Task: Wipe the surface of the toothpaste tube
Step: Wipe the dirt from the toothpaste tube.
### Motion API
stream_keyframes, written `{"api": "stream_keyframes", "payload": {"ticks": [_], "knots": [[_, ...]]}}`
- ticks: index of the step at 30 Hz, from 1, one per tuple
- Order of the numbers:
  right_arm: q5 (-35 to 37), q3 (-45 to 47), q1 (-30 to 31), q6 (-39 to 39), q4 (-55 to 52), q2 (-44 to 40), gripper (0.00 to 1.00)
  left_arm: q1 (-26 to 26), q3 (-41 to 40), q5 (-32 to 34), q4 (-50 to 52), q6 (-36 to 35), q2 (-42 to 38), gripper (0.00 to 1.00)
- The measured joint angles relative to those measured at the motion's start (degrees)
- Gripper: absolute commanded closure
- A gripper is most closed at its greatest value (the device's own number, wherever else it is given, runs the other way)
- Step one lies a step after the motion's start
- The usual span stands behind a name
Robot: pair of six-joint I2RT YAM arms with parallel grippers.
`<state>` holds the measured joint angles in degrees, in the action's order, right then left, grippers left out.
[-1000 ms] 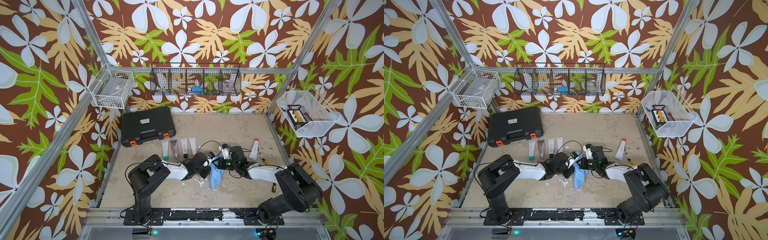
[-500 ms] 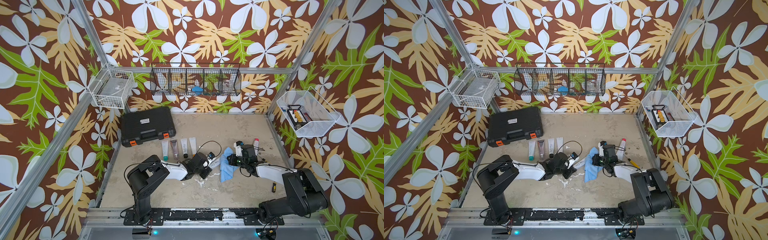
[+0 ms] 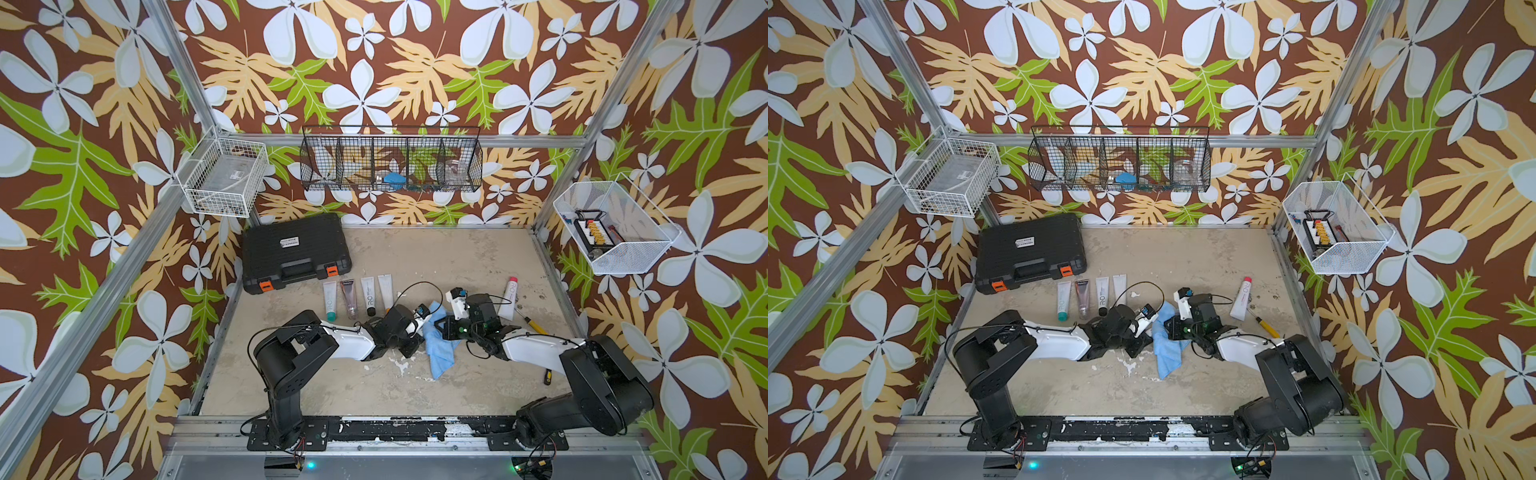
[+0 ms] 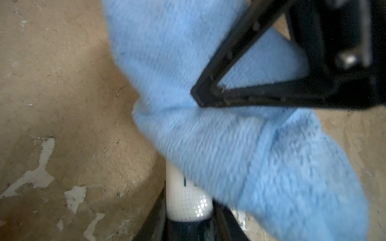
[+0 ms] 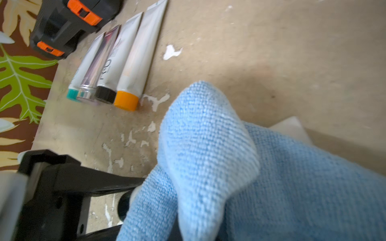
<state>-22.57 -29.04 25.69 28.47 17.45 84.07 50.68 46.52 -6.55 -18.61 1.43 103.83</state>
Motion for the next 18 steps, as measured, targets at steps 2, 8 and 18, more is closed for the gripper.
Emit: {"api": "stream_keyframes", "payload": {"ticks": [2, 8, 18], "knots": [[-0.02, 0.0, 1.95, 1.46, 1.16, 0.35, 1.0, 0.0, 0.0, 0.0, 0.28, -0.02, 0.02, 0.84], [-0.52, -0.87, 3.91, 2.8, 1.7, 0.42, 1.0, 0.0, 0.02, 0.0, 0.24, -0.07, 0.02, 0.84], [2.23, -2.62, -5.53, -1.97, -1.2, 3.67, 1.0, 0.0, -0.09, -0.13, 0.13, -0.39, -0.33, 0.84]]}}
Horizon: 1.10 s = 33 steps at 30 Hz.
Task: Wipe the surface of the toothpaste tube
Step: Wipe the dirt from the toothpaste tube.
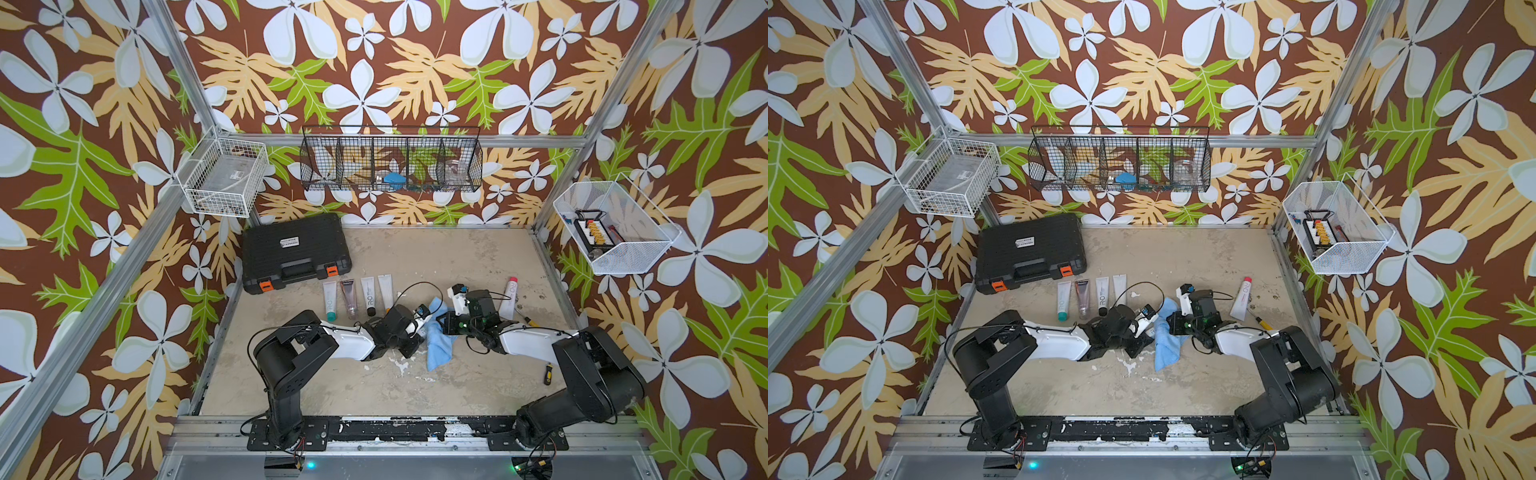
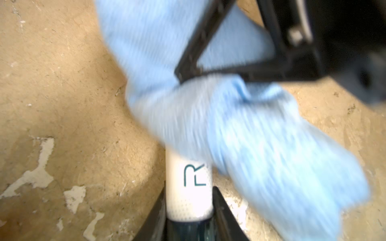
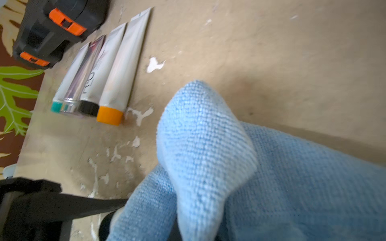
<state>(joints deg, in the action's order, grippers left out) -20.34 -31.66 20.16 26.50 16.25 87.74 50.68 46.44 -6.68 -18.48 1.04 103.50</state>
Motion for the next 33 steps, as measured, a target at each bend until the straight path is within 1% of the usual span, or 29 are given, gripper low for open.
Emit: {"api": "stream_keyframes", "payload": {"ticks": [6, 14, 19, 27, 33], "knots": [[2.58, -0.09, -3.32, -3.04, -2.62, -1.18, 1.0, 0.0, -0.07, -0.24, -0.17, -0.22, -0.28, 0.84], [1.84, 1.22, -3.19, -4.0, -2.47, -2.23, 1.0, 0.0, -0.11, -0.28, -0.22, -0.63, -0.33, 0.84], [1.42, 2.97, 0.59, -3.61, 0.63, -2.14, 1.0, 0.0, -0.11, -0.22, -0.07, -0.85, -0.31, 0.84], [0.87, 5.44, 8.7, 0.48, 8.22, -2.01, 1.0, -0.02, -0.11, -0.11, 0.44, -0.92, 0.24, 0.85], [-0.72, 5.4, 11.89, 3.91, 11.47, -1.27, 1.0, -0.2, -0.11, -0.24, -0.7, -1.09, 0.81, 0.86]]}}
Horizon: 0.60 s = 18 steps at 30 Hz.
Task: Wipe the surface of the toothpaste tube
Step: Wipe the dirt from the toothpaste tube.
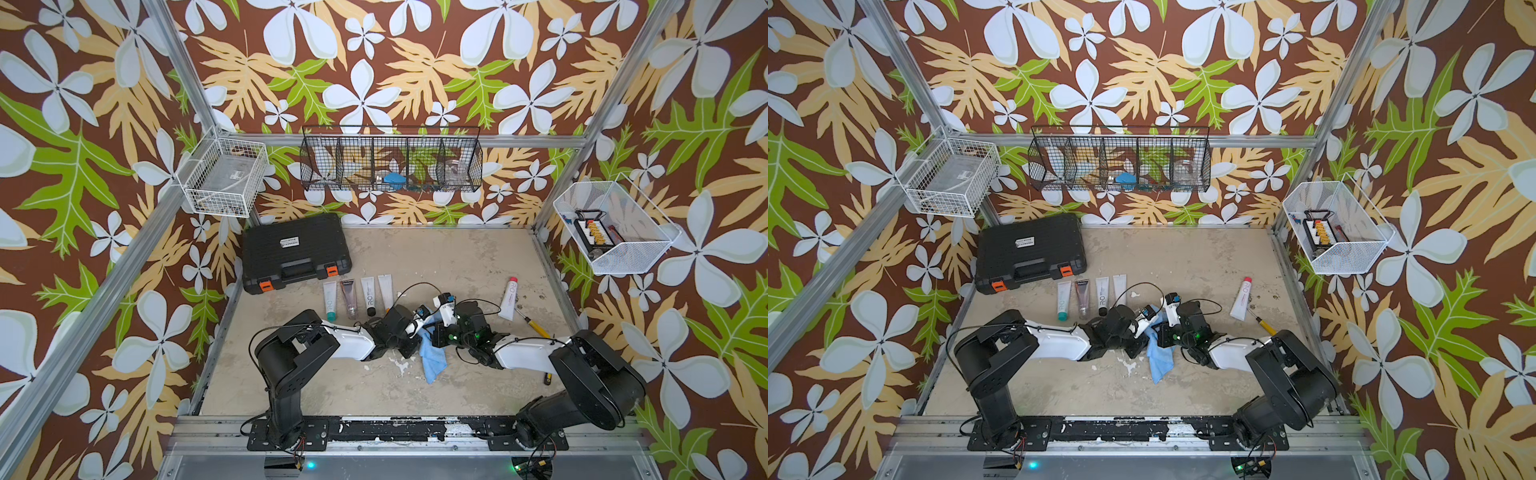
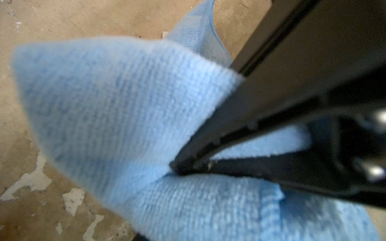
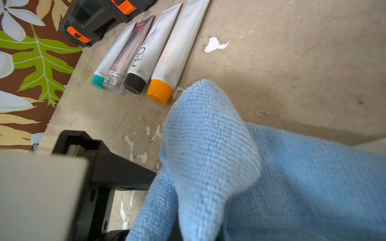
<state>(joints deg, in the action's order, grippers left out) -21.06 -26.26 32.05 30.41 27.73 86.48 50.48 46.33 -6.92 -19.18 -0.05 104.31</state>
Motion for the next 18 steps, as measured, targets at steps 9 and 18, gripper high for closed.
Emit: {"api": "stream_keyframes", "payload": {"ticks": [9, 18], "knots": [[0.81, -0.68, 0.55, 0.5, -1.05, 0.02, 1.0, -0.11, -0.42, -0.35, -1.29, -0.13, 0.15, 0.86], [2.1, 0.85, -6.71, -2.45, -0.85, 0.42, 1.0, -0.17, -0.85, -0.37, -1.88, -0.13, -0.11, 0.86]]}}
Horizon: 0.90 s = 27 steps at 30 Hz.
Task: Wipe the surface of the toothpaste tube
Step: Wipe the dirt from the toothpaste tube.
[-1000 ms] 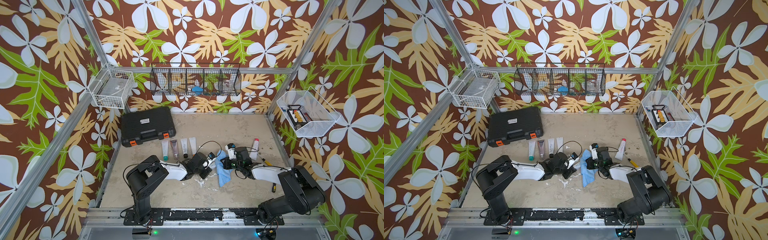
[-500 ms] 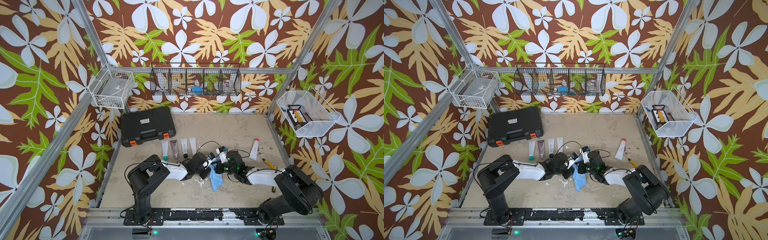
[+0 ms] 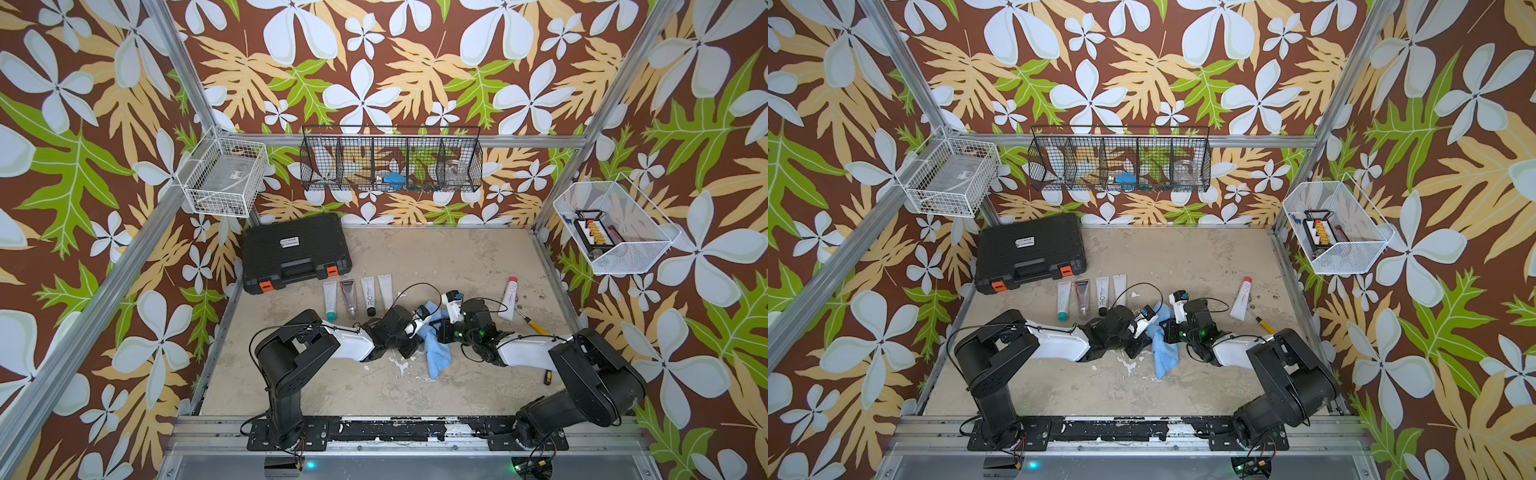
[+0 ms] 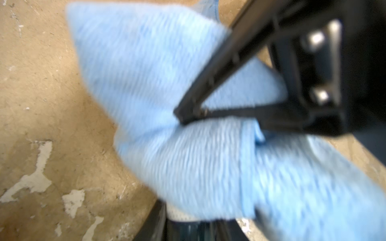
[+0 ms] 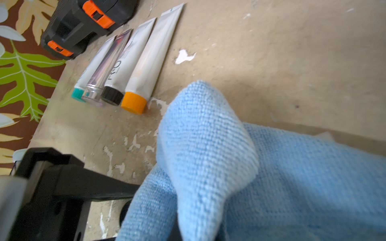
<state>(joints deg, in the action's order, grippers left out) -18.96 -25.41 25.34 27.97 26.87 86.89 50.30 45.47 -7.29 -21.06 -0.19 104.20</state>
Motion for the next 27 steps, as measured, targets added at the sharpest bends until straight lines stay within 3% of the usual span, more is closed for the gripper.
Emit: {"api": "stream_keyframes", "payload": {"ticks": [16, 27], "knots": [[11.23, -1.27, -5.57, -0.48, -9.33, -3.08, 1.0, -0.52, -0.39, -0.44, 0.02, -1.05, -1.38, 0.86], [7.91, -1.64, -1.6, -2.73, -8.04, -2.08, 1.0, -0.76, -0.24, -0.44, 0.87, -1.38, -1.16, 0.86]]}}
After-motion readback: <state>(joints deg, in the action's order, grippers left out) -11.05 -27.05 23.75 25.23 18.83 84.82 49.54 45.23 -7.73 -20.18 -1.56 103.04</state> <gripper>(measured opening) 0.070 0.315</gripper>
